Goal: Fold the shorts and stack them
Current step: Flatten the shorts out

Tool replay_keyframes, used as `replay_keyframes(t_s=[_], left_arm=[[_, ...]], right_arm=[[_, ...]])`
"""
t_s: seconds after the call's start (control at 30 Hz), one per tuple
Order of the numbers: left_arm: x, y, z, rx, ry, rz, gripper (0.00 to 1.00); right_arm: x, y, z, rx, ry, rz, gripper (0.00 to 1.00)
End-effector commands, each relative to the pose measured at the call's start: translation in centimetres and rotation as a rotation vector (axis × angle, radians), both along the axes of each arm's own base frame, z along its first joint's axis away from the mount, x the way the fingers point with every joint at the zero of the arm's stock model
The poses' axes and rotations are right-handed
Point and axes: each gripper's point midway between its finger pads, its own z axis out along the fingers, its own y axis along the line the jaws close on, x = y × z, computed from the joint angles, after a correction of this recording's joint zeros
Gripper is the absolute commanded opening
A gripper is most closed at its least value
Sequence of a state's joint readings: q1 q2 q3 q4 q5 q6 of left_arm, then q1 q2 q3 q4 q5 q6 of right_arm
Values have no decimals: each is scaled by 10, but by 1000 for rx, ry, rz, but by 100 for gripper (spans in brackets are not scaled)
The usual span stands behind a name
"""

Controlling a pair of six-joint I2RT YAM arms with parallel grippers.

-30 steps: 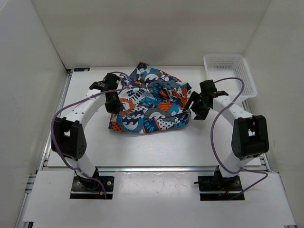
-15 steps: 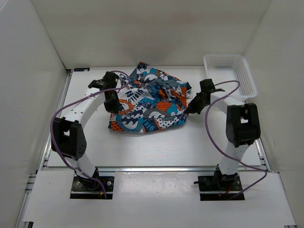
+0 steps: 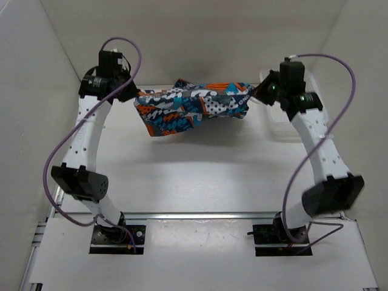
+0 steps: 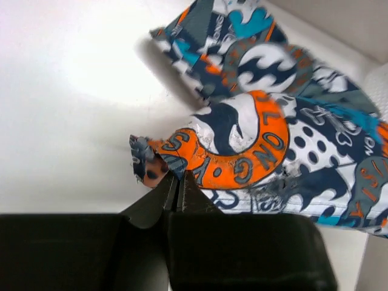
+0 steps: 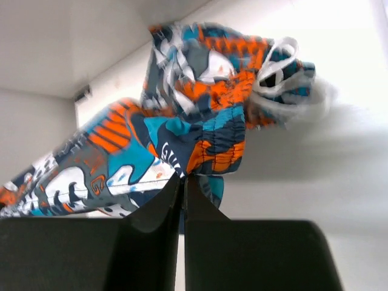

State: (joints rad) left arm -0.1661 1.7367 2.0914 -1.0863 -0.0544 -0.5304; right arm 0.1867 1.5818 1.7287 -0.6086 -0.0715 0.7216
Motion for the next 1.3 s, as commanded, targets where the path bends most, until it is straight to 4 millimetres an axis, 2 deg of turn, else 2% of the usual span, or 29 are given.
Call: replay_keyframes(t_s=[0.0,0.03,0.07,0.1,0.13,0.17,0.2,0.23,0.27,0.33,0.4,0.43,0.47,0.5,0.53,0.6,0.63,0.7,0.77,0.8,0.87,0.9,0.93,1.0,1.03,1.07,1.13,1.2,1.27], left_arm=[[-39,14,-21,30,43,20,10],[-68,20,-57,30,113,43,10],[-82,22,-76,22,137,54,10],[-97,23,-96,11,164,69,10],[-113,22,-100,-8,133,82,10],[-143,23,-156,-19,267,119,12],[-160,21,-175,-45,314,134,25],[-173,19,-189,-70,345,134,35],[-189,17,-203,-90,367,127,47],[-196,13,-202,-120,362,115,48],[-201,16,-191,-114,341,122,46],[-201,16,-189,-114,341,122,40],[-202,16,-186,-114,341,122,36],[-201,18,-185,-112,351,140,21],[-206,18,-191,-113,394,157,14],[-212,18,-198,-139,448,253,10],[-218,21,-207,-141,476,295,11],[-229,12,-221,-199,507,325,31],[-232,2,-233,-250,529,299,76],[-233,2,-244,-243,550,303,82],[-231,6,-254,-212,575,324,83],[-233,8,-266,-180,628,341,80],[-234,11,-273,-156,655,344,78],[-228,12,-281,-130,689,357,72],[-225,14,-285,-118,689,364,72],[-228,14,-292,-105,722,370,72],[-220,15,-293,-81,709,373,72],[-221,17,-297,-69,722,391,76],[-218,18,-298,-59,724,396,77]], right_arm=[[-57,-18,-62,-169,86,-24,0],[-67,-16,-73,-201,69,-36,0],[-81,-18,-90,-232,87,-44,0],[-101,-20,-92,-243,57,-46,0],[-130,-17,-146,-295,149,-19,0],[-146,-21,-165,-324,175,-33,7],[-162,-21,-173,-330,168,-29,42],[-185,-33,-211,-360,253,-56,61],[-194,-38,-218,-354,269,-78,72],[-209,-44,-230,-351,320,-99,75],[-215,-44,-228,-323,333,-112,71],[-216,-48,-229,-319,344,-130,68],[-212,-46,-218,-296,321,-139,65],[-212,-52,-217,-292,323,-161,62],[-209,-51,-212,-278,315,-166,59],[-210,-49,-212,-233,337,-162,59],[-211,-48,-212,-218,344,-157,63],[-213,-42,-220,-184,385,-126,67],[-221,-39,-233,-178,433,-113,68],[-223,-37,-236,-170,439,-103,68],[-231,-31,-243,-138,464,-74,69],[-227,-27,-238,-114,438,-61,71],[-230,-24,-241,-104,447,-46,74],[-232,-14,-242,-64,458,5,79],[-231,-9,-242,-46,460,25,80],[-231,-4,-252,-35,484,43,82],[-234,8,-259,9,515,98,83],[-229,17,-267,41,529,121,83],[-228,22,-274,57,556,125,77]])
